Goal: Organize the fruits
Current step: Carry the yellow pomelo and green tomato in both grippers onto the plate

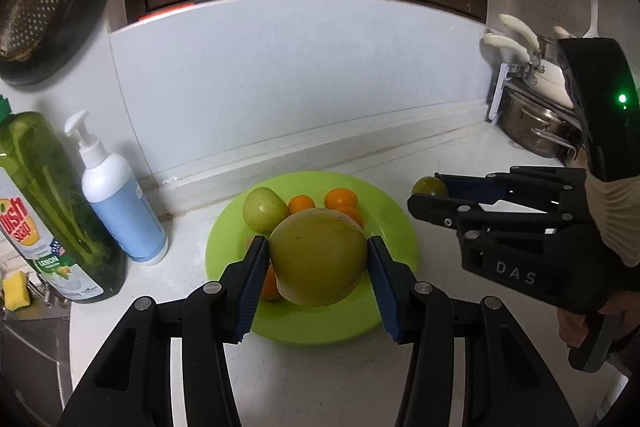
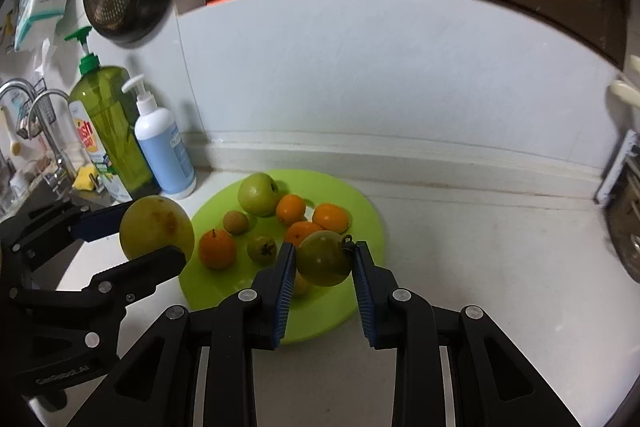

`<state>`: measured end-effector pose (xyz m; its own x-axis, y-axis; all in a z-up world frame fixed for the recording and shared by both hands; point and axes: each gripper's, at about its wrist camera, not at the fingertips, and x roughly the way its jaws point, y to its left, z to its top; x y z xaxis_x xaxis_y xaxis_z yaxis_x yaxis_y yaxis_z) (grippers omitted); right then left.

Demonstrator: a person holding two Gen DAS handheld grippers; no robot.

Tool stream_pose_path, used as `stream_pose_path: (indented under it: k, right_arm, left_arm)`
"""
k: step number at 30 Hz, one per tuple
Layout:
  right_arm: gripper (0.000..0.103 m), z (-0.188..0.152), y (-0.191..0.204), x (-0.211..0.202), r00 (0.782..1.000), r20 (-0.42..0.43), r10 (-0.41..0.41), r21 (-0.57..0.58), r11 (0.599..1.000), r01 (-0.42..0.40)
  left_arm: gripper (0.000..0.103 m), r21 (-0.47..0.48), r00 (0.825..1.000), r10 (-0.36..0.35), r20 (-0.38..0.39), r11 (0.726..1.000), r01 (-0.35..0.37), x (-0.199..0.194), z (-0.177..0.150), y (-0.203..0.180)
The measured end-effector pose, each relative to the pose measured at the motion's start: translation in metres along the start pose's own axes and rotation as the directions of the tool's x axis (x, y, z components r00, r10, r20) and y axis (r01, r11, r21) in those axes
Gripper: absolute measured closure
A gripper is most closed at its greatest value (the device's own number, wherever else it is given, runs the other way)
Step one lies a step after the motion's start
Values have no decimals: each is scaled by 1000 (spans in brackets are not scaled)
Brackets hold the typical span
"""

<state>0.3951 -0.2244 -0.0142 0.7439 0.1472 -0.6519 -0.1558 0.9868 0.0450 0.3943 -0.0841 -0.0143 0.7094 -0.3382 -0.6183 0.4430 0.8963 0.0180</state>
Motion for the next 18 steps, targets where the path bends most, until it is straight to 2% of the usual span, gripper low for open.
stream_pose_path:
  k: [8, 18]
  right_arm:
    - [73, -3, -3, 38, 997, -68, 45, -35, 998, -48]
    - [73, -11, -10, 69, 989, -126, 84, -13, 996, -86]
  left_arm:
    - [54, -29, 998, 7, -66, 1000, -9, 29, -7, 3]
    - [54, -26, 994, 5, -110, 1000, -8, 54, -12, -4]
